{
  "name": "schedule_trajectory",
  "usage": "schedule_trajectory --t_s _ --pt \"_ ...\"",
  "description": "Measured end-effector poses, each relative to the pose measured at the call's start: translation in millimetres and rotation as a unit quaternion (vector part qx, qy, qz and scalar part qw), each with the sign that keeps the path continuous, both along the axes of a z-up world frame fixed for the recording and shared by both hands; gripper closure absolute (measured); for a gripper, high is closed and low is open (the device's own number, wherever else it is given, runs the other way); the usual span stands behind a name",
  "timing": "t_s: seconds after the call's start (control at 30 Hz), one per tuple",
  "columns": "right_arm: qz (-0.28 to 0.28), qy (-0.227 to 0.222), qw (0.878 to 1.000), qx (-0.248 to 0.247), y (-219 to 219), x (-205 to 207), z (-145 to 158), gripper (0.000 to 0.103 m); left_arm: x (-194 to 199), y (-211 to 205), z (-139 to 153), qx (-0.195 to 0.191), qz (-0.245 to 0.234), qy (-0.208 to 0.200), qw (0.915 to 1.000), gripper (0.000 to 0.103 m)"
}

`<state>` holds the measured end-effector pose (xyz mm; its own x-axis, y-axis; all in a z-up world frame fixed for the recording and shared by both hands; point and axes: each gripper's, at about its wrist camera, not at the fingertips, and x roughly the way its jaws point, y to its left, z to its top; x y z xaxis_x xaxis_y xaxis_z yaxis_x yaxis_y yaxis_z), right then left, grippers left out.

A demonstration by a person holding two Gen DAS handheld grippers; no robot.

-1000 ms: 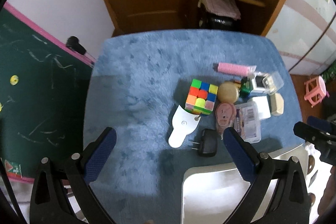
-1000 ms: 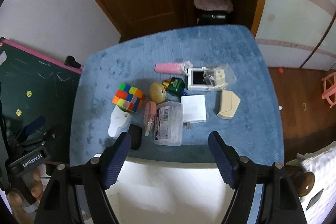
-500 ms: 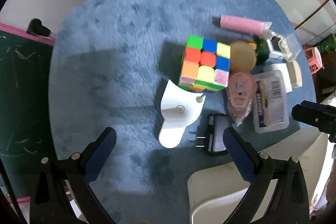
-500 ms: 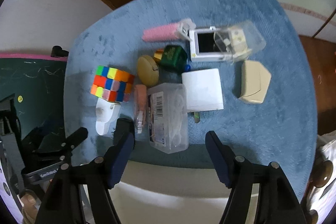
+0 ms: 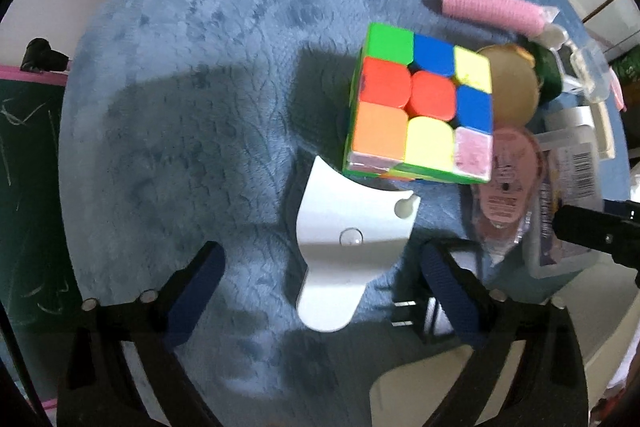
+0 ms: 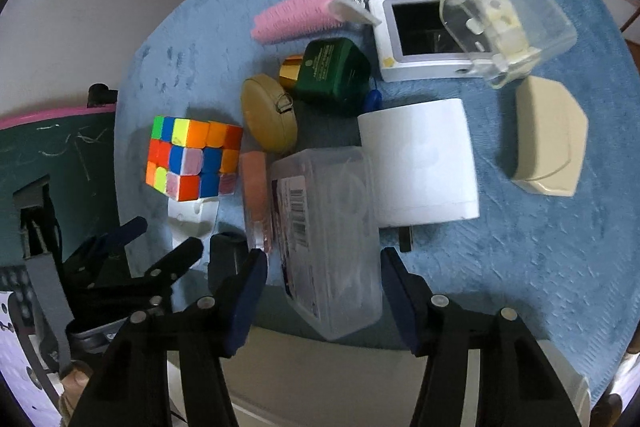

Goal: Organize rigid objects
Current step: 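Grasp the white shoe horn with the left tool while the right grasps the clear box, then lower the shoe horn and clear box into the tray and open both tools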

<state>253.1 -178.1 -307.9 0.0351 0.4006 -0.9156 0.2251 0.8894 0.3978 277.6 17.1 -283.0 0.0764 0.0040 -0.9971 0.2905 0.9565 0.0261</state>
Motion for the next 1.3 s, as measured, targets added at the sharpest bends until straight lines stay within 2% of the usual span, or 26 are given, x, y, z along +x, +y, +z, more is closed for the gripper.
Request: schedule_trajectory --t_s 0.13,0.23,0.3,0.33,0.37,0.5,0.6,0.77,0.87,1.07,1.2,1.3 --pt "0.001 0.009 1.000 0.004 4.7 5.0 -10.1 0.053 4.2 1.2 -13.6 -0.004 0.005 0.007 1.0000 0.016" --pt "-0.002 0.015 0.999 0.032 10.2 8.7 -17.1 0.062 0.9 2.2 -20.6 -0.012 0.008 0.005 0.9999 0.017" --pt "-0.001 0.015 0.999 0.041 13.7 9.2 -18.6 0.067 0.3 1.7 -21.3 -0.016 0.007 0.003 0.9998 0.021" --pt "0.000 0.014 0.999 0.040 16.0 9.3 -18.6 0.068 0.7 3.5 -20.2 -0.019 0.007 -0.002 0.9998 0.028" --pt "0.001 0.012 0.999 0.035 17.2 9.3 -17.5 0.068 1.2 6.0 -15.5 -0.021 0.010 -0.008 0.9997 0.045" --pt "0.005 0.002 1.000 0.019 20.9 6.8 -12.5 0.069 5.7 14.4 -10.3 -0.038 0.031 -0.004 0.9988 0.045" --pt "0.002 -0.014 1.000 0.011 20.9 2.9 -4.5 0.069 1.6 19.4 -5.5 -0.036 0.039 -0.012 0.9985 0.045" --pt "-0.021 -0.057 0.998 0.006 9.2 -4.8 26.0 0.069 -10.8 29.3 36.8 -0.055 0.054 -0.052 0.9957 0.045" --pt "-0.032 -0.087 0.996 -0.005 1.7 -12.6 51.9 0.069 -26.8 33.6 81.5 -0.073 0.061 -0.093 0.9911 0.045" --pt "-0.024 -0.165 0.985 -0.034 -3.7 -47.1 128.9 0.069 -76.7 30.9 168.9 -0.108 0.046 -0.162 0.9798 0.045" --pt "-0.004 -0.205 0.977 -0.048 -6.4 -85.3 171.9 0.069 -117.1 10.4 201.3 -0.122 0.025 -0.179 0.9759 0.045" --pt "0.014 -0.229 0.971 -0.060 -3.9 -119.4 196.4 0.069 -149.0 -6.4 209.5 -0.128 0.011 -0.175 0.9761 0.045"
